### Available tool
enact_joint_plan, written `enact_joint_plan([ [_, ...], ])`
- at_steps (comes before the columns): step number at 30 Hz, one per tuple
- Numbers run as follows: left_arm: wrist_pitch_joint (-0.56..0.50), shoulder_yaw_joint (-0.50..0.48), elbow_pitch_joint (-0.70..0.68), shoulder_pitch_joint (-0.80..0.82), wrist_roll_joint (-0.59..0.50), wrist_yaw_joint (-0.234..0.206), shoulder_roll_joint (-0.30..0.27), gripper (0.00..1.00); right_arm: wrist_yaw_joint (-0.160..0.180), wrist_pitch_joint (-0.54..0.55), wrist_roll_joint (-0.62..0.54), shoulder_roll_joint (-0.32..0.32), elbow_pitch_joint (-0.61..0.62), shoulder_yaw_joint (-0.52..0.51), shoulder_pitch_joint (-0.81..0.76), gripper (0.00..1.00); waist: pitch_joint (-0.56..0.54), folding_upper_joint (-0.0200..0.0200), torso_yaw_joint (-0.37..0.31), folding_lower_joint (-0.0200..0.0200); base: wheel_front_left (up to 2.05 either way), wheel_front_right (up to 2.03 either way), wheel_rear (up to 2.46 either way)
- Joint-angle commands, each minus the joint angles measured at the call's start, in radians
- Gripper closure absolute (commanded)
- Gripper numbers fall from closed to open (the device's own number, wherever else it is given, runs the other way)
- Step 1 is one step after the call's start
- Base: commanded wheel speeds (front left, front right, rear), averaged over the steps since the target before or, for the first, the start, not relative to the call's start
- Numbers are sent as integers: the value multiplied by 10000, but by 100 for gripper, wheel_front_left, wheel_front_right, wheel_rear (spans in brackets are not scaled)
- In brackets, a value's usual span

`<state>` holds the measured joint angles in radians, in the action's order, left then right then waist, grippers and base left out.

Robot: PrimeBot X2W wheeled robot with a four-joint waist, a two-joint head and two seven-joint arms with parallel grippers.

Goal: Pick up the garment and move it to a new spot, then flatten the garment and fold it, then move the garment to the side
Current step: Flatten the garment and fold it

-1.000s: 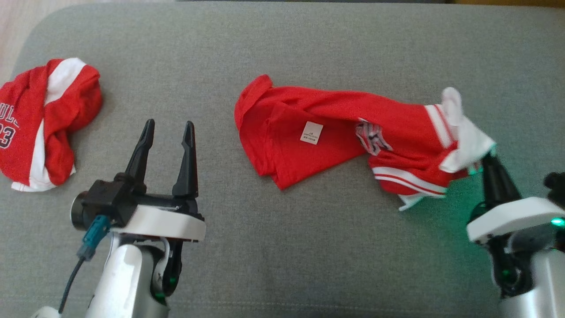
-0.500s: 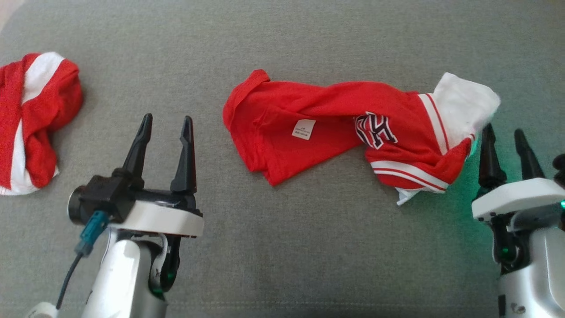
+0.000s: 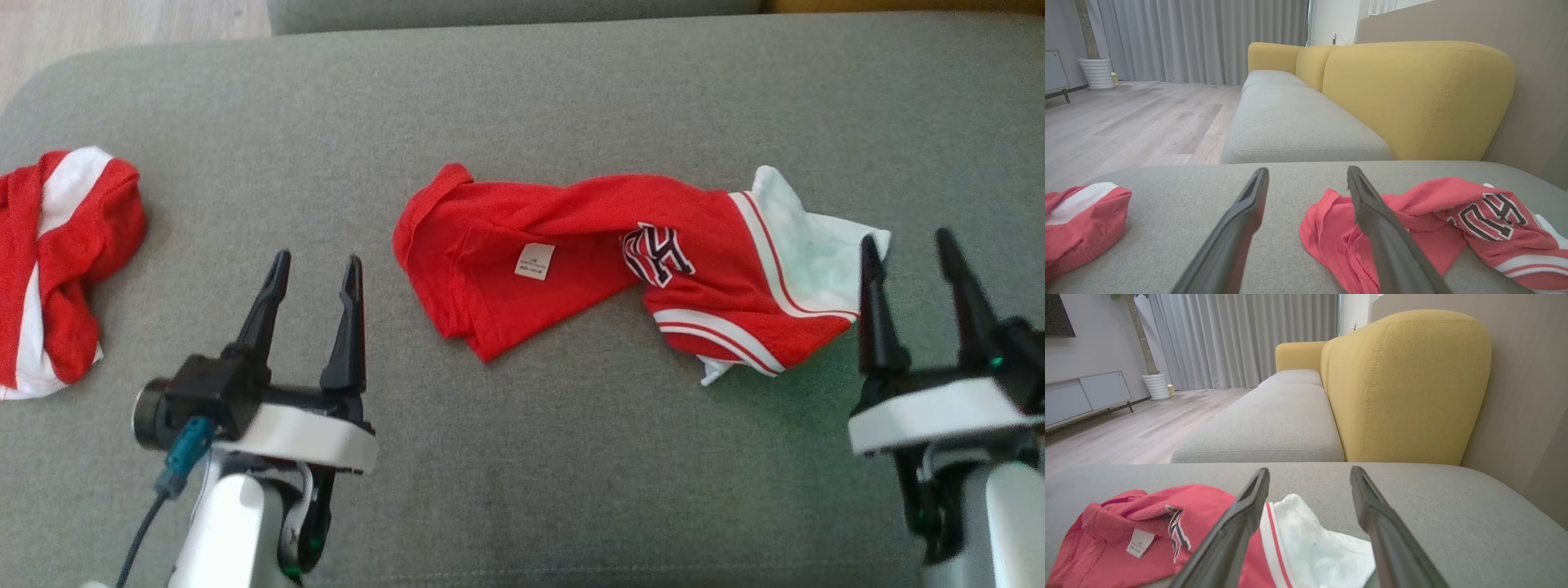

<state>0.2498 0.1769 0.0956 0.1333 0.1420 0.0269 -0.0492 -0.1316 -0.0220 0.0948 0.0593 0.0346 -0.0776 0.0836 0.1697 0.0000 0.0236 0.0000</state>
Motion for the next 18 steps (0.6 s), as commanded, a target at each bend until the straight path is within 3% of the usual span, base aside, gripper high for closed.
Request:
enact_joint_plan([
  [1, 120, -321, -272, 118, -111, 5, -141, 0, 9, 87, -75, 30, 539, 334, -90, 0, -107, 0, -53, 0, 0, 0, 0],
  [18, 103, -72, -34, -61, -158, -66, -195, 0, 9, 427, -22, -83, 1102, 545, -737, 0, -162, 0, -164, 0, 0, 0, 0],
])
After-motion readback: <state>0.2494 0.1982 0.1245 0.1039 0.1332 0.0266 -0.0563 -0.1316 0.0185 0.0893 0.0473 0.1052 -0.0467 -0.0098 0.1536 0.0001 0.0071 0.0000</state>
